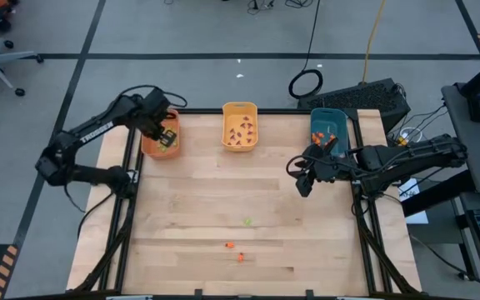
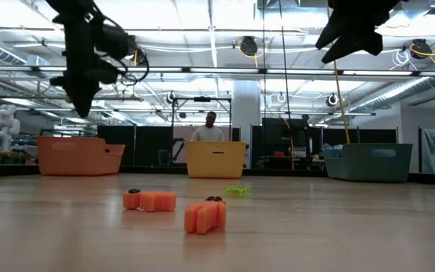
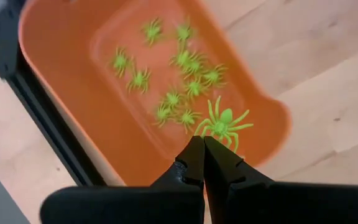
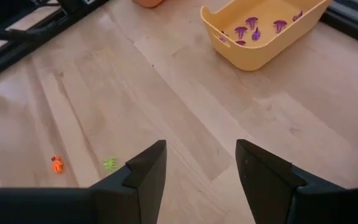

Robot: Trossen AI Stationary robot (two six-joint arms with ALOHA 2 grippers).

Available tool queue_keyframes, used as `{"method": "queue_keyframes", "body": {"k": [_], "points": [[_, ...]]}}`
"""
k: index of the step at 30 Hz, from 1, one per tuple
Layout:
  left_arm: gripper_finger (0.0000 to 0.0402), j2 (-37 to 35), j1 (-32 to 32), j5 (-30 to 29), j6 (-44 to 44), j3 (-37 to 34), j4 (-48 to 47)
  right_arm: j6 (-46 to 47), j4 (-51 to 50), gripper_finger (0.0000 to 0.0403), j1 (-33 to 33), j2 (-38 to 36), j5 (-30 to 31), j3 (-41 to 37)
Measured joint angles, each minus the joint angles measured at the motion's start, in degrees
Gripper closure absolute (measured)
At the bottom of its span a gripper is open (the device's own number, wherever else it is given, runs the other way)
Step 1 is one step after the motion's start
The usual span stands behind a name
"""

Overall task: Sort Halloween decoration
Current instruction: Put the green spider toy into the orange bin, then put the orange skeleton toy into the blue bin

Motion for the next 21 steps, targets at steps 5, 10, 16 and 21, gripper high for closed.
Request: {"method": "queue_keyframes", "body": {"k": [5, 10, 16, 21], "points": [[0.0402, 3.83, 1.43, -0.02, -2.65, -0.44, 1.08, -5.00, 0.24, 0.0225, -1.96, 0.00, 0.07, 0.00], [0.0398, 6.86, 1.37, 0.11, -6.59, -0.44, 4.40, -13.05, 0.24, 0.0225, -5.52, 0.00, 0.09, 0.00], [0.0333, 7.68, 1.36, -3.22, -10.69, -0.44, 4.20, -18.27, 0.24, 0.0225, -9.66, 0.00, 0.11, 0.00], [0.0270, 7.42, 1.41, -4.69, -15.14, 0.60, 2.18, -19.49, 0.24, 0.0225, -11.07, -0.02, -0.15, 0.00]]}}
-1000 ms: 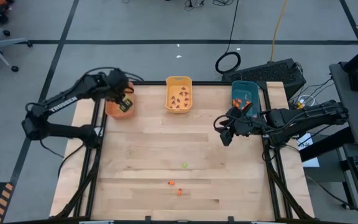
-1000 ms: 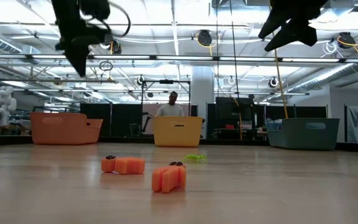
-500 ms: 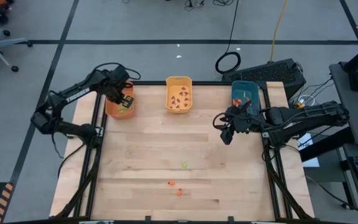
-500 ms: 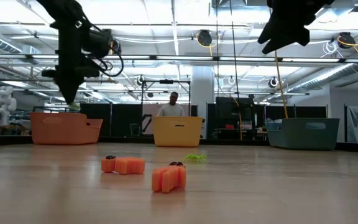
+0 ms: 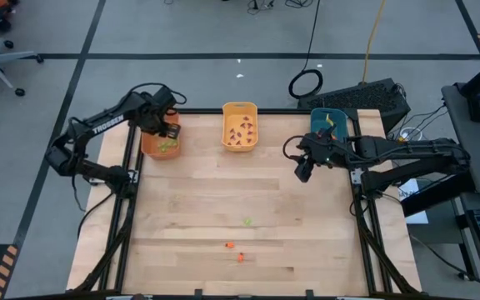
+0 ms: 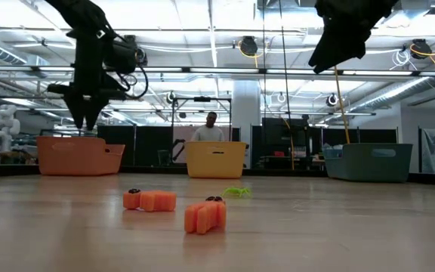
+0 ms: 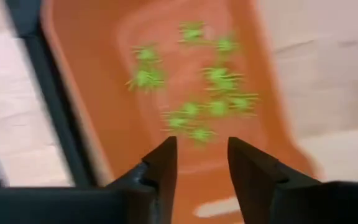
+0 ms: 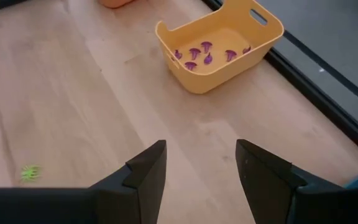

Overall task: Sort Halloween decoration
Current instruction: Put the orange skeleton toy into the blue bin

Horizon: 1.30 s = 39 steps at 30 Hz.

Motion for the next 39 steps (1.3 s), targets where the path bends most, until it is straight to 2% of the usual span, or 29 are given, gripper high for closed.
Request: {"method": "queue_keyframes", "body": {"k": [4, 8, 11, 15, 19, 23, 28, 33, 39], "points": [[0.0249, -0.78, -0.40, 8.99, -0.51, 2.26, 0.22, 3.58, -0.02, 0.0225, 0.11, 0.00, -1.16, 0.00], [0.0246, -3.12, -3.41, 15.71, -3.26, 4.19, 0.83, 10.45, 0.00, 0.0225, 0.11, 0.00, -7.59, 0.00], [0.0247, -6.34, -8.75, 17.06, -3.80, 4.99, 1.22, 17.97, 0.07, 0.0225, 0.59, 0.00, -12.06, 0.00], [0.0247, -11.16, -18.64, 17.12, -7.70, 5.03, 2.11, 28.38, 2.34, 0.0225, 3.38, 0.00, -13.55, 0.00], [0.0247, -14.88, -30.31, 14.22, -15.27, 5.03, 4.19, 32.71, 6.37, 0.0225, 7.40, 0.66, -13.53, 0.00], [0.0247, -16.67, -41.88, 7.65, -22.16, 5.03, 8.67, 36.00, 10.32, 0.0225, 11.88, 2.62, -13.41, 0.00], [0.0247, -15.94, -54.22, 2.13, -22.91, 5.03, 16.74, 37.48, 16.43, 0.0225, 17.10, 6.97, -13.27, 0.00], [0.0247, -12.96, -62.81, -1.33, -22.92, 5.05, 23.24, 37.49, 22.34, 0.0225, 21.01, 12.04, -13.27, 0.00], [0.0247, -7.47, -70.52, -1.71, -22.96, 5.03, 27.71, 38.96, 27.88, 0.0225, 24.53, 17.71, -13.40, 0.00]]}}
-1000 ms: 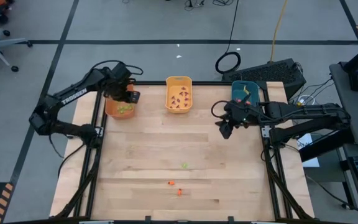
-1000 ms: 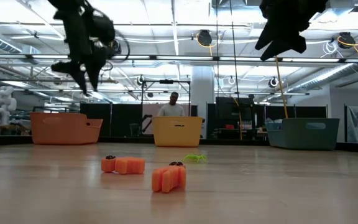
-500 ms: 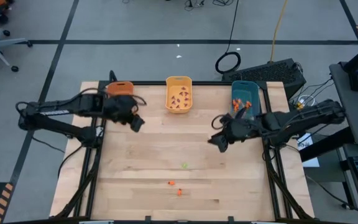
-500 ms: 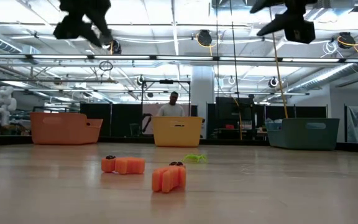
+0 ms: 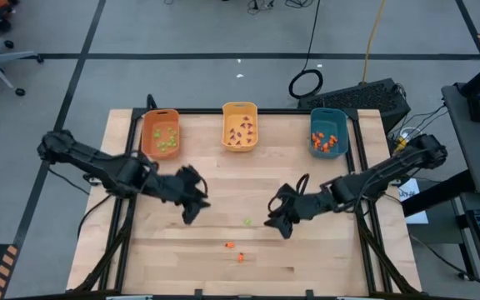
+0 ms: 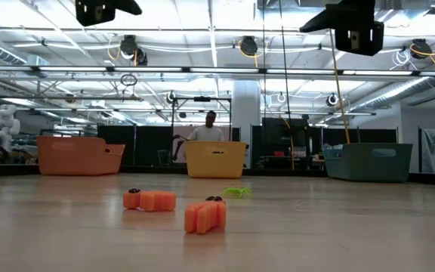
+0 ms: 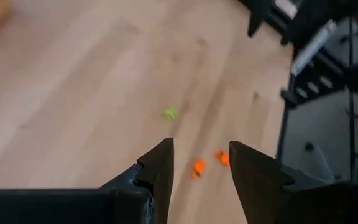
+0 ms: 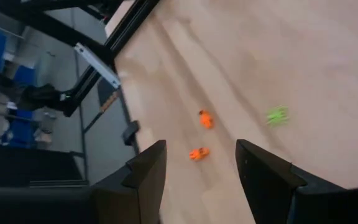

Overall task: Sort Halloween decoration
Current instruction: Put the orange skeleton toy into the blue bin

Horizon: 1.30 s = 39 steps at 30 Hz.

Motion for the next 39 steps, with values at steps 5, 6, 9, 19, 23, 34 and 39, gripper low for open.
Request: {"method": "queue_keyframes", "body": {"k": [5, 6, 9, 19, 23, 34, 39], "points": [[0.0247, 4.55, -5.63, -0.02, 0.04, 0.00, 5.94, 1.91, 6.21, 0.0225, 2.93, 2.60, -0.04, 0.03], [0.0247, 5.36, -6.56, -0.13, 0.07, 0.00, 7.47, 1.97, 6.84, 0.0225, 3.47, 2.97, 0.01, 0.04], [0.0247, 7.56, -9.06, -0.94, 0.12, 0.00, 10.33, 2.05, 7.75, 0.0225, 4.74, 3.98, 0.02, 0.04], [0.0247, 13.69, -14.06, -2.23, 0.37, 0.00, 15.32, -11.02, 5.74, 0.0225, 7.63, 10.21, 0.16, 5.81], [0.0247, 15.39, -15.70, -3.63, -0.19, 0.00, 15.55, -15.54, 5.54, 0.0222, 7.54, 13.89, 2.18, 7.19], [0.0247, 17.65, -18.40, -4.12, -6.21, 0.00, 15.70, -26.82, 6.48, 0.0158, 5.92, 28.36, 7.42, 14.79], [0.0247, 17.65, -20.13, -3.96, -9.17, 0.00, 13.60, -26.80, 10.88, 0.0152, 4.73, 34.86, 7.40, 16.58]]}}
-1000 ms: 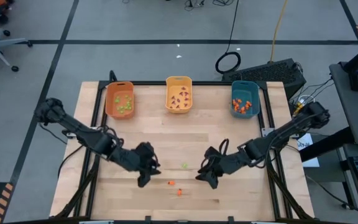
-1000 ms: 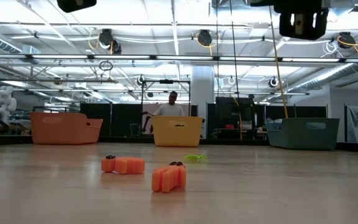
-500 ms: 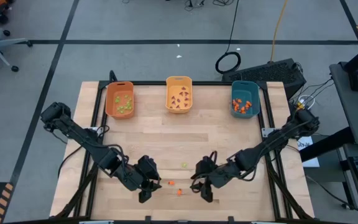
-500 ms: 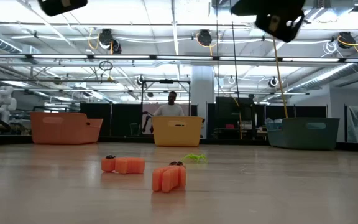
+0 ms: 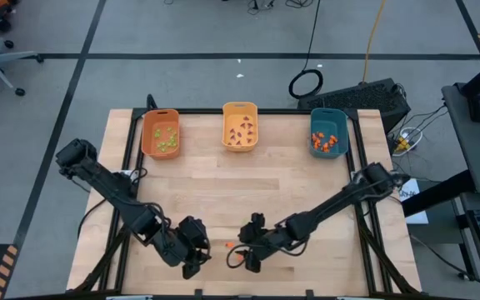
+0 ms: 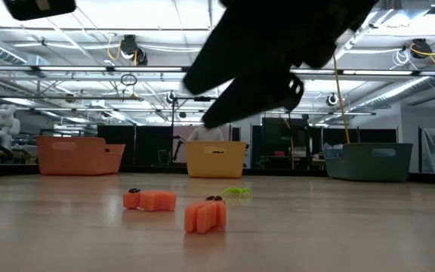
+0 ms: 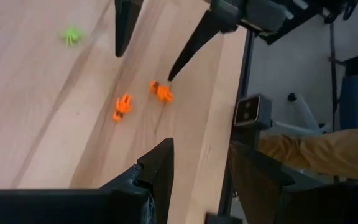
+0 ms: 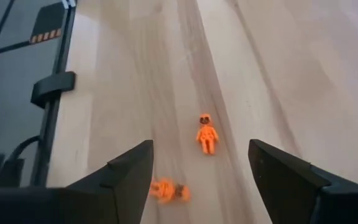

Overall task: Sort Halloween decoration
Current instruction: Put the orange skeleton toy into the blue bin

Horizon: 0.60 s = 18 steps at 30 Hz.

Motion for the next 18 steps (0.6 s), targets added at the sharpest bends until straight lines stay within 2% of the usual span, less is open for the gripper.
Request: {"method": "queue_keyframes", "body": {"k": [5, 10, 18], "points": [[0.0247, 0.00, -1.55, -0.06, -3.19, 0.00, -2.34, -1.47, 6.86, 0.0161, -0.49, 4.54, -0.29, 0.14], [0.0247, 0.00, -2.19, -0.25, -4.81, 0.00, -2.19, -4.70, 11.65, 0.0169, -0.66, 7.93, -4.69, 0.14], [0.0247, 0.00, -2.19, -0.46, -5.82, 0.00, -2.24, -8.73, 11.24, 0.0187, -0.75, 10.16, -1.61, 0.12]]}}
